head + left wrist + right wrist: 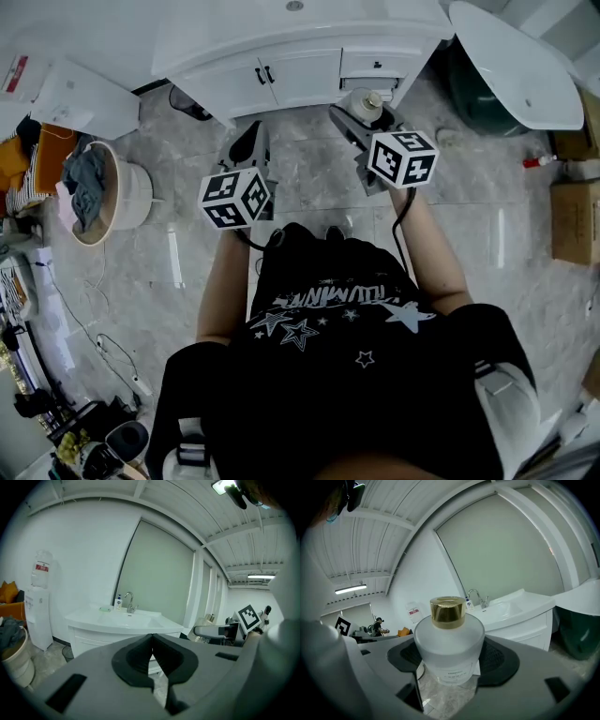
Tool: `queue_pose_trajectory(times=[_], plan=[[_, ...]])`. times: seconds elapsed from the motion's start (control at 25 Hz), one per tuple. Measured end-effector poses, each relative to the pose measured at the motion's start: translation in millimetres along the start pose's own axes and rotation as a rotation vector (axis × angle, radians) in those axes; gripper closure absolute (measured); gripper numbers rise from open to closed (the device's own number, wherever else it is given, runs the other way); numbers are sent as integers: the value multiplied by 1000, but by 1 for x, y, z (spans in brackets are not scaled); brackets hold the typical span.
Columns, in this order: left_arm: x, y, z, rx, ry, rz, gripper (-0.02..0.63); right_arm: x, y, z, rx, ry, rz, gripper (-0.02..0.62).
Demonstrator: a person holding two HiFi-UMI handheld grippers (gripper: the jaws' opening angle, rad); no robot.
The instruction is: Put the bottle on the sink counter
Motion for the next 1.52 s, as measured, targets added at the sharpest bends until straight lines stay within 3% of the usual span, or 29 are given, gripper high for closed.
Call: queue_pose_trajectory(times=[0.28,0.6,0.96,1.52], plan=[[-8,4,-45,-86,-57,20,598,-11,38,6,-48,-34,-43,272],[-39,51,-118,-111,-65,36,598,-43,115,15,-54,-63,-63,272],[-101,127,-233,-97,-85,33,598,-114,245,27,-29,-74,-68,272],[-187,194,-391,-100,-113,39,598,-204,445,-6,-68,-123,-128,272]])
Point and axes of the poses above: the fingertips, and each gripper's own axes: y forward along the fingers, z to its right, x out of its underside, the point moved 1 cm from there along -y, backward along the fingers, and after that the axes turned 12 degrees about -z, right-handed, at the moved point
